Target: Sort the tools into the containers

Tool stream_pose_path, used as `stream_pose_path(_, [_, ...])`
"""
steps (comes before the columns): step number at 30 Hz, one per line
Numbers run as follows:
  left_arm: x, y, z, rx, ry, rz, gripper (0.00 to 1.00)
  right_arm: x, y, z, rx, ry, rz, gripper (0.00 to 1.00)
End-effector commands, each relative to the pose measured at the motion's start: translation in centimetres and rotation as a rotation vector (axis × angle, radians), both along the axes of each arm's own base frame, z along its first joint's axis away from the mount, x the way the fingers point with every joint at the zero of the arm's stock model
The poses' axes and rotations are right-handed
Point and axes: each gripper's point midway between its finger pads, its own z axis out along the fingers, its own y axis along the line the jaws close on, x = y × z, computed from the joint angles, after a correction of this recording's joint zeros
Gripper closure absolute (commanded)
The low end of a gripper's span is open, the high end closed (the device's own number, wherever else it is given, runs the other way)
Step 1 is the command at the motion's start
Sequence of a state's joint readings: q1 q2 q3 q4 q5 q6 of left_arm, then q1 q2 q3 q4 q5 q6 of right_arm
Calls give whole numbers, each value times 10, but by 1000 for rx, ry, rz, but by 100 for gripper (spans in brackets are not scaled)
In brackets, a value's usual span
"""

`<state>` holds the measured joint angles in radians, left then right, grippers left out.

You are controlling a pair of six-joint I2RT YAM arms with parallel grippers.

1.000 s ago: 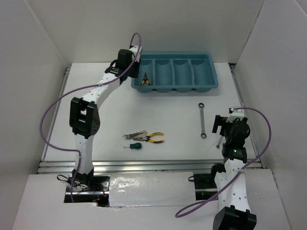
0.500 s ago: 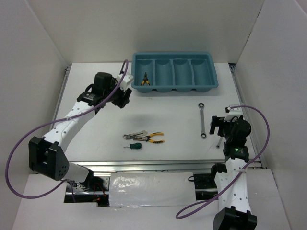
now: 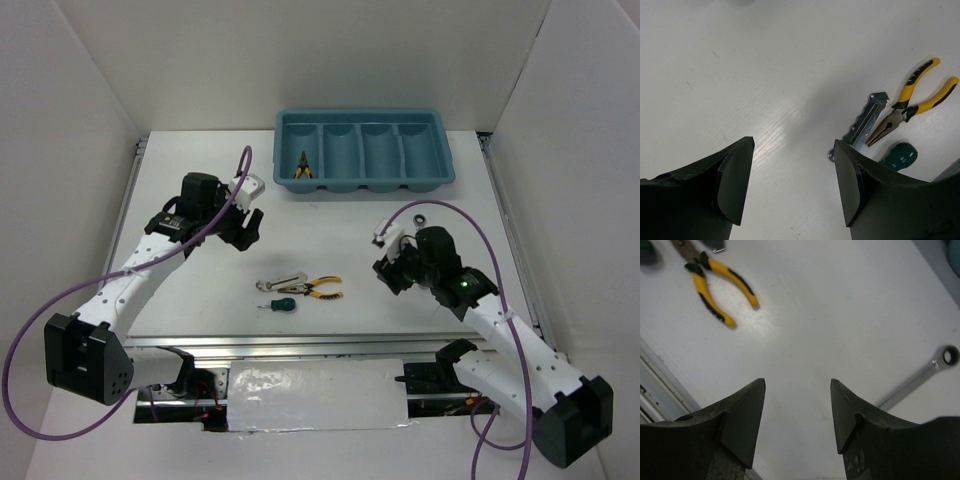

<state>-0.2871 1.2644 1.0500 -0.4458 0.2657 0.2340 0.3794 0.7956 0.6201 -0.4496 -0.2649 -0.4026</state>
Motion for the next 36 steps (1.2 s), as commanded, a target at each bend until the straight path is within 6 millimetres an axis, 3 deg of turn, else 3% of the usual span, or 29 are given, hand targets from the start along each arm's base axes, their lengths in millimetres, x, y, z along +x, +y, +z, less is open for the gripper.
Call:
stream_pose_path(1, [4, 2, 18, -64, -20, 40, 21, 2, 26, 4, -115, -63, 131, 38])
stream_pose_path(4, [7, 12, 24, -66, -14, 84, 20, 0, 56, 3, -113, -78, 239, 47])
stream_pose_path(6, [8, 20, 27, -68, -12, 113, 19, -2, 73, -6, -104, -39, 286, 47])
stream_pose_path(7, [8, 22, 30, -70, -17, 116, 14, -4, 82, -4, -89, -30, 302, 47])
stream_pose_path(9, [7, 31, 32, -69, -27, 139, 7, 1, 91, -18, -101, 34, 289, 44])
stream_pose_path(10, [6, 33, 32, -65, -32, 126, 6, 6, 100, -7, -71, 48, 278, 42])
stream_pose_path(11, [5, 36, 29, -61, -29, 126, 6, 7, 102, -17, -90, 111, 272, 41])
stream_pose_path(12, [8, 47, 32, -56, -56, 150, 6, 12, 105, -14, -76, 133, 249, 41])
stream_pose_path(13, [8, 51, 29, -55, -56, 159, 6, 26, 110, 5, -36, 140, 207, 39])
stream_pose_path(14, [7, 58, 25, -61, -47, 175, 6, 22, 107, -7, -70, 227, 199, 32])
stream_pose_path(16, [4, 64, 23, -70, -37, 181, 6, 29, 113, 5, -74, 243, 206, 30])
stream_pose_path(18, [1, 70, 22, -77, -38, 195, 6, 27, 117, -2, -116, 247, 238, 34])
stream_pose_path(19, [2, 72, 22, -79, -42, 204, 6, 30, 119, -4, -138, 210, 264, 43])
stream_pose_path(22, [1, 77, 24, -90, -31, 222, 6, 22, 133, -19, -186, 204, 378, 54])
stream_pose_path(25, [3, 80, 23, -84, -20, 234, 6, 11, 148, -27, -203, 183, 487, 56])
stream_pose_path(27, [5, 84, 21, -73, -13, 262, 6, 1, 156, -37, -239, 139, 555, 56])
stream_pose_path(28, [7, 94, 22, -73, -14, 302, 6, 5, 161, -38, -243, 102, 560, 54])
stream_pose_path(32, [2, 93, 16, -86, 14, 293, 7, 5, 174, -45, -274, 84, 616, 46])
stream_pose_path(36, [1, 94, 11, -92, 24, 304, 7, 11, 170, -65, -336, 77, 682, 42])
